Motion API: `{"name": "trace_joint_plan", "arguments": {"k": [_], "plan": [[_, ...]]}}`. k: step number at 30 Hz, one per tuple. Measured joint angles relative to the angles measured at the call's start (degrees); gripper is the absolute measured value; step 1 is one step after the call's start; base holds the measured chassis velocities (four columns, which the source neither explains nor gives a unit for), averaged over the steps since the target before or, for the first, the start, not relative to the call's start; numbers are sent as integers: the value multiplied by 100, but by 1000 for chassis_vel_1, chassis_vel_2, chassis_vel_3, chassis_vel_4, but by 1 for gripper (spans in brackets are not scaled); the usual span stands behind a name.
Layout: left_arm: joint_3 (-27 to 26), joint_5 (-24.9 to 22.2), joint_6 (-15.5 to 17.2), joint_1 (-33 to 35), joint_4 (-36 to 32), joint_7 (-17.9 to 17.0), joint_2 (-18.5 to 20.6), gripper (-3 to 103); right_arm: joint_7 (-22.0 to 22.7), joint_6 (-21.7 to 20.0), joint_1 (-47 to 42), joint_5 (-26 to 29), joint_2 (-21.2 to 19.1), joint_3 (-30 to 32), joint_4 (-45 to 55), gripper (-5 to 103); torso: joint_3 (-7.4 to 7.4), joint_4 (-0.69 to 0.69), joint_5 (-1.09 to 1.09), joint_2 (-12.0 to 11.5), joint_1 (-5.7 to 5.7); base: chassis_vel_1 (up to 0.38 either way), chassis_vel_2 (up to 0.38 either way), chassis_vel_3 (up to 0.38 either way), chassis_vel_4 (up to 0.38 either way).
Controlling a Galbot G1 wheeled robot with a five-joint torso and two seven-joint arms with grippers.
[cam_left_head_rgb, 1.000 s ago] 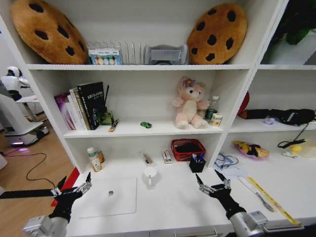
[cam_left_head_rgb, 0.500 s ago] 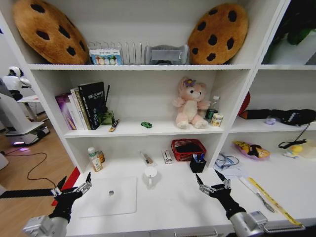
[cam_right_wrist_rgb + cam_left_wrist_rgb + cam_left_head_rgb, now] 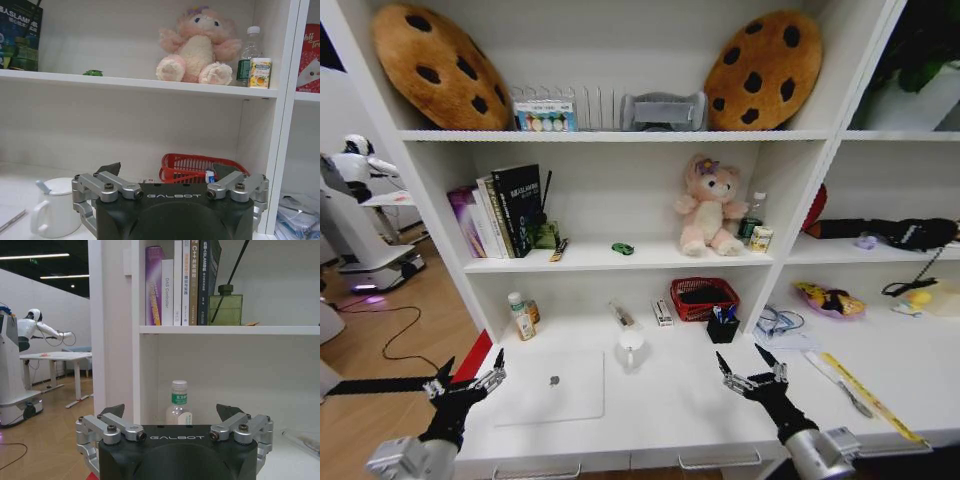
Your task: Organize the objects on the table.
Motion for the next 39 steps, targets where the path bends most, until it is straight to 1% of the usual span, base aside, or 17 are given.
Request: {"name": "trace_joint_plan", "arguments": {"k": [1, 7, 8, 12, 15, 16, 18, 19, 24, 25, 27, 31, 32, 33, 34, 35, 39], "plan": [[0, 0, 0, 0, 0, 0, 0, 100, 0, 0, 0, 0, 0, 0, 0, 100, 0, 0, 3, 0, -1, 271, -146, -289, 177], [0, 0, 0, 0, 0, 0, 0, 100, 0, 0, 0, 0, 0, 0, 0, 100, 0, 0, 3, 1, -1, 282, -206, -295, 230], [0, 0, 0, 0, 0, 2, 0, 100, 0, 0, 0, 0, 0, 0, 0, 100, 1, -1, 7, 0, 0, 307, -267, -360, 270], [0, 0, 0, 0, 0, -2, 0, 100, 0, 1, -1, 0, 0, 0, 0, 100, 1, 0, 1, 0, 0, 340, -284, -353, 296], [0, 0, 0, 0, 0, 2, 0, 100, 0, 0, 0, 0, 0, 0, 0, 100, 2, 0, 8, -1, 1, 408, -309, -423, 309], [0, 0, 0, 0, 0, 2, 0, 100, 0, 0, -1, 0, 0, 0, 0, 100, 0, -1, 1, 0, -1, 404, -327, -390, 333], [0, 0, 0, 0, 0, 2, 0, 100, 1, 0, -2, 0, 0, 0, 1, 100, 0, -1, 1, 1, -2, 402, -327, -408, 325], [0, 0, 0, 1, 0, 2, 1, 100, 0, 0, -1, 0, 0, 0, 1, 100, 0, 0, 5, 1, -2, 414, -311, -426, 346], [0, 0, 1, 0, 0, 0, 1, 100, 0, 1, -1, 0, 0, 0, 1, 100, 0, -1, 2, 2, -4, 403, -316, -397, 326], [0, 0, 1, 1, 0, -1, 0, 100, 0, 0, 0, 0, 0, -1, 1, 100, 0, 2, 1, 1, -3, 347, -330, -375, 288], [0, 0, 1, 1, 0, -1, 0, 100, 0, 0, -1, 0, 0, -1, 0, 100, 0, 0, 5, 2, -4, 347, -257, -318, 288], [1, 0, 1, 1, 1, -2, 1, 100, 0, 1, -3, 0, 1, -1, 1, 100, 1, 0, -3, 1, -3, 156, -101, -238, 215], [1, 0, 1, 1, 0, -1, 0, 100, 0, 1, -3, 0, 1, -1, 1, 100, 0, -2, 8, 2, -4, 26, -52, -47, 99], [2, 0, 1, 1, -1, 3, 0, 100, 0, 1, -3, 0, 1, 0, 1, 100, 0, -2, 9, 3, -5, -33, -93, -47, 56], [2, 0, 1, 1, -1, 3, 0, 100, 0, 1, -3, 0, 1, 0, 1, 100, 0, -2, 9, 3, -5, -33, -93, -47, 56], [2, 0, 1, 1, 0, 3, 1, 100, 0, 0, -3, 0, 0, 0, 1, 100, 1, -2, 1, 0, -1, -30, -53, 26, 56], [2, 0, 0, -1, 0, 3, 0, 100, 0, 1, 3, 0, 0, 0, 1, 100, 3, 1, 5, -2, 6, -43, 47, 74, -31]]}}
